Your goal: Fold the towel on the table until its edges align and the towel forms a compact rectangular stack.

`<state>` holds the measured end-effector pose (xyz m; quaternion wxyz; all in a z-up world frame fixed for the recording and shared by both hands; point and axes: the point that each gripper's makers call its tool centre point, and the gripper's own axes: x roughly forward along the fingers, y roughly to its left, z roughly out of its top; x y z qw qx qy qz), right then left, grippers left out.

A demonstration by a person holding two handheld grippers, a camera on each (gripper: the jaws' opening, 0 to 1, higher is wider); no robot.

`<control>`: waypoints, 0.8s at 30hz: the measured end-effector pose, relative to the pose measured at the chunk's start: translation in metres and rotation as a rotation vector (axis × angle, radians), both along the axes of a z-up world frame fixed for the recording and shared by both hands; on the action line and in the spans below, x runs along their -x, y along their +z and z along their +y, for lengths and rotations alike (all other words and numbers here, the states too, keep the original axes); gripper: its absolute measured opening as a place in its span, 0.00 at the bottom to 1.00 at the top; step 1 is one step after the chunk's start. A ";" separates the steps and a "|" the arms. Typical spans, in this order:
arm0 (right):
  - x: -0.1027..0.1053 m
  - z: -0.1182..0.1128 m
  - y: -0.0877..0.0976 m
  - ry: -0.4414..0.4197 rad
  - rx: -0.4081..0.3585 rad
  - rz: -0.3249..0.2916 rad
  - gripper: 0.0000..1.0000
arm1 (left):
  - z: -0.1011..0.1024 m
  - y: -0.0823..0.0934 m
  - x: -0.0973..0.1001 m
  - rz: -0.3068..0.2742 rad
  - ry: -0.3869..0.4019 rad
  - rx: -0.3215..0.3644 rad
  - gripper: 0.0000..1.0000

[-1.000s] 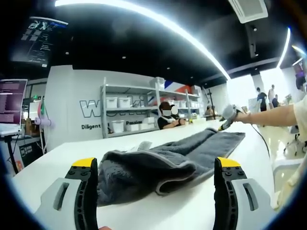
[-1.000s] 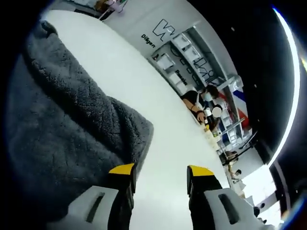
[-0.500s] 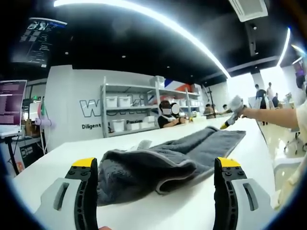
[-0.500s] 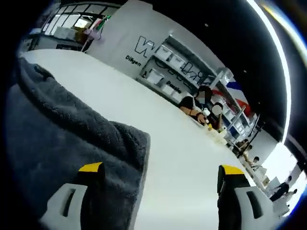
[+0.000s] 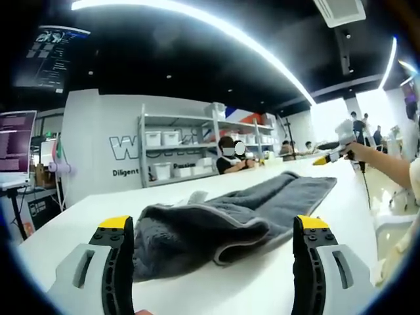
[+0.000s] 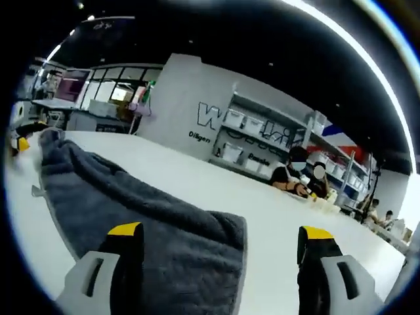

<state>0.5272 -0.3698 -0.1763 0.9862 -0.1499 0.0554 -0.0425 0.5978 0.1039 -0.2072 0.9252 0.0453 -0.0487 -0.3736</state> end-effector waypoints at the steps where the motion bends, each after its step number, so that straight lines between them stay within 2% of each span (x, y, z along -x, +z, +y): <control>1: 0.003 0.001 0.000 0.007 -0.011 -0.005 1.00 | 0.000 0.000 0.000 0.001 0.001 0.002 0.99; 4: 0.013 0.010 -0.001 0.045 -0.051 -0.034 1.00 | 0.001 0.000 -0.001 0.002 0.003 0.005 0.99; 10: 0.031 0.021 0.005 0.099 -0.155 -0.141 1.00 | 0.001 -0.001 -0.003 0.006 0.009 0.004 0.99; 15: 0.043 0.024 0.002 0.122 -0.171 -0.177 0.99 | 0.000 -0.002 -0.003 0.009 0.008 -0.004 0.99; 17: 0.049 0.022 0.003 0.104 -0.140 -0.196 0.97 | 0.000 -0.002 -0.003 0.009 0.010 -0.005 0.99; 20: 0.058 0.021 0.010 0.096 -0.132 -0.238 0.96 | 0.001 -0.003 -0.004 0.013 0.015 -0.006 0.99; 24: 0.067 0.030 0.015 0.127 -0.129 -0.257 0.95 | 0.001 -0.004 -0.003 0.014 0.015 -0.008 0.99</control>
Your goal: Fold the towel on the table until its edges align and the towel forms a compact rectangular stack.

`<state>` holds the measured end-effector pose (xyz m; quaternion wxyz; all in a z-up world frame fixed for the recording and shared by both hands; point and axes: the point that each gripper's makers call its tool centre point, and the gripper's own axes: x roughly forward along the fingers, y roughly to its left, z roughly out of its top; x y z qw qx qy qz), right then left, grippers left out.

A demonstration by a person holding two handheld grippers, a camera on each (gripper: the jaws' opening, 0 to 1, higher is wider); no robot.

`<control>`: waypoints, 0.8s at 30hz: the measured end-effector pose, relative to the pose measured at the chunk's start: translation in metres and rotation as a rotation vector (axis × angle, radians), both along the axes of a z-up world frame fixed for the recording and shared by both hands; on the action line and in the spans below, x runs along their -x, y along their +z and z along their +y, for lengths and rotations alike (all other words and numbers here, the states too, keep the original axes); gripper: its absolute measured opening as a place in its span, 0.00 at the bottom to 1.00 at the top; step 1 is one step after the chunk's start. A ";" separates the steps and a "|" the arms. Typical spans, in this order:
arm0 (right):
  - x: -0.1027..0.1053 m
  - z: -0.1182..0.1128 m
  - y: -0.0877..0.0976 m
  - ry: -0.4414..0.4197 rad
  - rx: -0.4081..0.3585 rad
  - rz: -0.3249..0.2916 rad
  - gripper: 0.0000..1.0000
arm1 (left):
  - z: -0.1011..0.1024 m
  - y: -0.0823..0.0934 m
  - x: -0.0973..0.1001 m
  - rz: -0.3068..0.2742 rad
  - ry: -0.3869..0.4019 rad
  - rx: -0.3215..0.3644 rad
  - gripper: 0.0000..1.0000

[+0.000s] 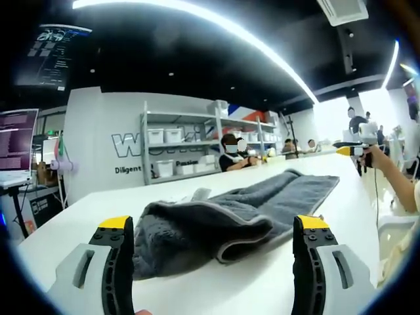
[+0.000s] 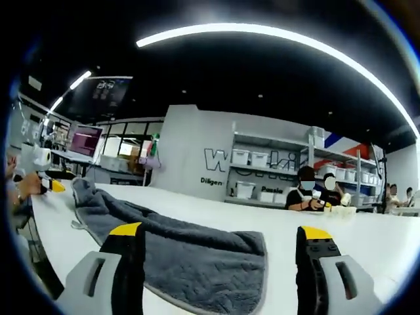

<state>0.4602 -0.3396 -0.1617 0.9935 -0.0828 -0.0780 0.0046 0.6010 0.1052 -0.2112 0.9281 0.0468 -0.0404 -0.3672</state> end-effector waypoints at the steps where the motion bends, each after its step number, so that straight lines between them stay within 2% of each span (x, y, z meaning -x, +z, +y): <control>1: 0.003 0.003 0.001 0.001 0.030 -0.005 0.95 | 0.000 0.000 0.000 0.000 -0.003 0.000 0.99; 5: 0.008 0.012 -0.004 0.018 0.058 0.009 0.94 | 0.001 0.000 0.000 -0.001 0.003 0.004 0.99; 7: 0.006 0.029 -0.019 0.113 0.074 0.072 0.95 | 0.001 0.000 0.001 -0.003 0.005 0.001 0.99; 10: 0.003 0.037 -0.034 0.137 0.094 0.114 0.98 | 0.001 0.000 0.001 -0.008 0.005 -0.010 0.99; 11: -0.001 0.040 -0.042 0.148 0.121 0.153 0.99 | 0.001 -0.001 0.001 -0.008 0.005 -0.013 0.99; 12: -0.004 0.041 -0.044 0.148 0.137 0.167 0.99 | 0.000 -0.001 0.002 -0.007 0.005 -0.017 0.99; 15: -0.010 0.044 -0.047 0.145 0.150 0.161 0.99 | 0.000 -0.001 0.003 -0.012 0.004 -0.017 0.99; 18: -0.013 0.048 -0.047 0.163 0.110 0.159 0.99 | 0.001 0.000 0.003 -0.013 0.003 -0.016 0.99; 21: -0.013 0.054 -0.039 0.191 0.051 0.119 0.98 | 0.000 -0.001 0.004 -0.011 0.004 -0.018 0.99; 24: -0.010 0.056 -0.035 0.204 0.037 0.108 0.98 | 0.000 -0.001 0.004 -0.009 0.003 -0.019 0.99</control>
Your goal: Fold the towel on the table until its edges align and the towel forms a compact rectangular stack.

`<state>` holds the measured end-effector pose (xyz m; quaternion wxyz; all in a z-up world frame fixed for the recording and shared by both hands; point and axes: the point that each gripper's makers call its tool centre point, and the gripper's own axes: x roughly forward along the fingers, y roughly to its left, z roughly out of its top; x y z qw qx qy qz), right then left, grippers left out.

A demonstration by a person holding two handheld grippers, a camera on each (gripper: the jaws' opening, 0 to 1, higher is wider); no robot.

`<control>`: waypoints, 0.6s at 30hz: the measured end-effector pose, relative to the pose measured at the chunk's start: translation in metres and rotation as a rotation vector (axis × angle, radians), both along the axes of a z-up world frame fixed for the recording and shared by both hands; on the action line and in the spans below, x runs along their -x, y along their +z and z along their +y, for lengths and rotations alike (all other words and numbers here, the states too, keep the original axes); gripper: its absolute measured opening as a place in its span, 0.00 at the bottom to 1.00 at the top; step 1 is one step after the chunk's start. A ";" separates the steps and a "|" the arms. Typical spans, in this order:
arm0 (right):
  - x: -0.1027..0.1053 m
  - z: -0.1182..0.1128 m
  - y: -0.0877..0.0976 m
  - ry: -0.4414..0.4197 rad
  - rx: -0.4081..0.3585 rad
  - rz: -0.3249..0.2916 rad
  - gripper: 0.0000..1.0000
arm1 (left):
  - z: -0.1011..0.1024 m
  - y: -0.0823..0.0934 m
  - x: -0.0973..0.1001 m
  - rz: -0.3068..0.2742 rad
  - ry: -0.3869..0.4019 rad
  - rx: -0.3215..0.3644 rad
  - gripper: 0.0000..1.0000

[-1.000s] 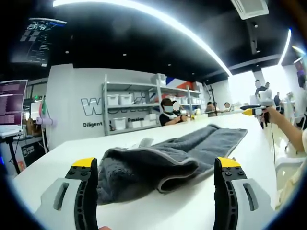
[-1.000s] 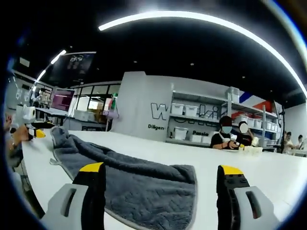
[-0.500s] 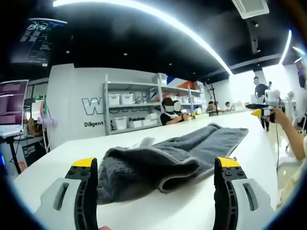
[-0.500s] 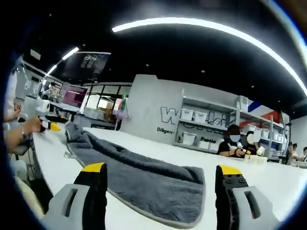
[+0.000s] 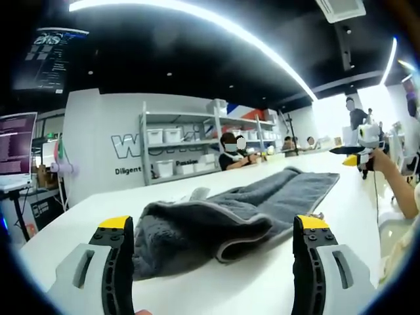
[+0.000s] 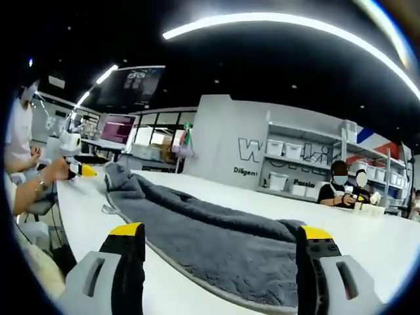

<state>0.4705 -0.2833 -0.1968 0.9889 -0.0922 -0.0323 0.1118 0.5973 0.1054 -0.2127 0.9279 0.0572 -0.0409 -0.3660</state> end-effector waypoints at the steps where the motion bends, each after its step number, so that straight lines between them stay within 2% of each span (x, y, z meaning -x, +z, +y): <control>1: 0.003 0.001 0.001 0.001 -0.001 -0.003 0.98 | 0.000 0.000 0.000 -0.001 0.000 0.000 0.99; 5: 0.008 -0.004 0.001 -0.004 0.003 0.005 0.99 | 0.001 0.002 0.001 -0.012 0.007 0.002 0.99; 7: 0.010 -0.008 0.006 -0.018 -0.016 -0.014 0.98 | 0.001 0.004 0.001 -0.024 0.011 0.003 0.99; 12: 0.013 -0.005 0.008 -0.003 -0.033 -0.015 0.98 | 0.000 0.004 0.001 -0.011 -0.001 0.008 0.99; 13: 0.013 -0.005 0.008 -0.006 -0.029 -0.016 0.98 | -0.001 0.005 0.003 -0.008 -0.011 0.019 0.99; 14: 0.013 -0.005 0.009 -0.008 -0.025 -0.018 0.98 | -0.007 0.014 0.008 -0.034 -0.046 0.066 0.99; 16: 0.013 -0.003 0.009 -0.007 -0.020 -0.018 0.98 | -0.012 0.017 0.015 -0.035 -0.087 0.093 0.99; 18: 0.013 -0.002 0.009 -0.002 -0.021 -0.016 0.98 | -0.015 0.010 0.017 -0.011 -0.081 0.058 0.98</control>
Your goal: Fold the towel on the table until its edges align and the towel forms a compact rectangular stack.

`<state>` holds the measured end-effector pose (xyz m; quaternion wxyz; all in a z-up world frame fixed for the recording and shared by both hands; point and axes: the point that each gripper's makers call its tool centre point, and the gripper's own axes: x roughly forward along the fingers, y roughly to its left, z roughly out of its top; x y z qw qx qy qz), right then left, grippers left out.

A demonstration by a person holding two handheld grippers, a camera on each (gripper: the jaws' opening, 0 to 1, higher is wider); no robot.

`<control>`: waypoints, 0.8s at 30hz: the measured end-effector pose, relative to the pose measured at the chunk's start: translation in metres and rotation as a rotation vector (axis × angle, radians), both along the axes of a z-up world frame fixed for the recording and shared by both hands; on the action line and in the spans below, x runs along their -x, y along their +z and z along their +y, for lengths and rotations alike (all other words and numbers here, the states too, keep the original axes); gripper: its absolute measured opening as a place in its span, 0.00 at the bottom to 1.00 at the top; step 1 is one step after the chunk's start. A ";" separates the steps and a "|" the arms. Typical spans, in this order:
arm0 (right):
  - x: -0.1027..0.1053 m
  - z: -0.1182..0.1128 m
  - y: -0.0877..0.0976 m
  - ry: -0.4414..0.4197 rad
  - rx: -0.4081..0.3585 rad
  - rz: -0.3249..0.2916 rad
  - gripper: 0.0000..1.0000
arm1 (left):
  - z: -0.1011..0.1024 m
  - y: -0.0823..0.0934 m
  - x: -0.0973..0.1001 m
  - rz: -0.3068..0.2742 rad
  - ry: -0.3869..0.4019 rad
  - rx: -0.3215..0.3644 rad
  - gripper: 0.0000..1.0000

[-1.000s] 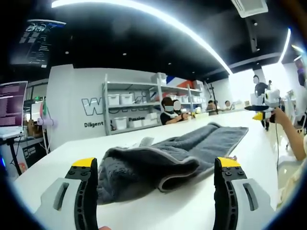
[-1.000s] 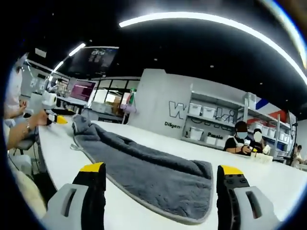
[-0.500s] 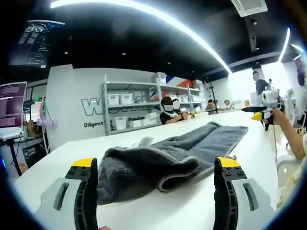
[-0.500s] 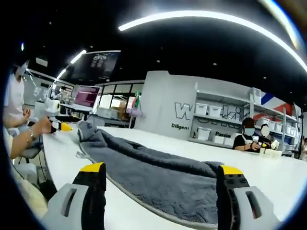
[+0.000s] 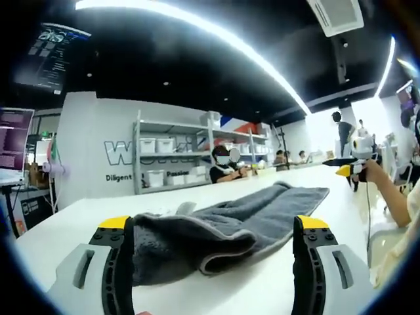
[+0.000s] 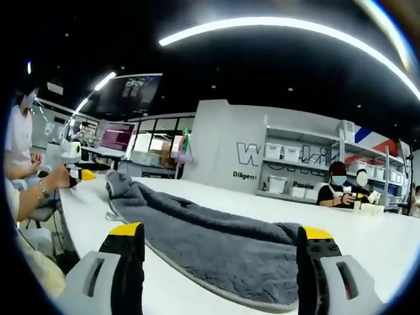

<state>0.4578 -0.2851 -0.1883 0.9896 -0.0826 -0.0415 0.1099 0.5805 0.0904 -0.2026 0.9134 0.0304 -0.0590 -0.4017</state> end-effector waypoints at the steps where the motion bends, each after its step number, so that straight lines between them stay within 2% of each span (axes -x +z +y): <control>1: 0.000 0.001 0.000 0.002 -0.001 0.000 0.98 | 0.000 -0.006 -0.001 0.013 0.027 -0.038 0.98; 3: -0.001 0.003 0.000 0.009 -0.007 -0.003 0.98 | -0.001 -0.007 -0.001 0.006 0.047 -0.055 0.99; 6: -0.001 0.004 -0.001 0.015 -0.012 -0.001 0.98 | 0.000 -0.004 -0.004 0.006 0.072 -0.038 0.97; 11: 0.001 0.005 -0.001 0.017 -0.007 0.000 0.97 | -0.003 -0.008 -0.008 0.083 0.075 -0.001 0.88; 14: 0.002 0.003 0.000 0.009 -0.012 -0.005 0.96 | -0.005 -0.008 -0.008 0.101 0.069 0.014 0.74; 16: 0.002 0.000 0.000 0.007 -0.020 -0.007 0.96 | -0.006 -0.006 -0.007 0.089 0.066 0.018 0.62; 20: 0.002 -0.001 -0.002 0.007 -0.023 -0.002 0.96 | -0.010 -0.006 -0.007 0.074 0.065 0.008 0.47; 24: 0.003 -0.003 -0.002 0.000 -0.012 -0.001 0.95 | -0.013 -0.010 -0.013 0.108 0.060 0.013 0.26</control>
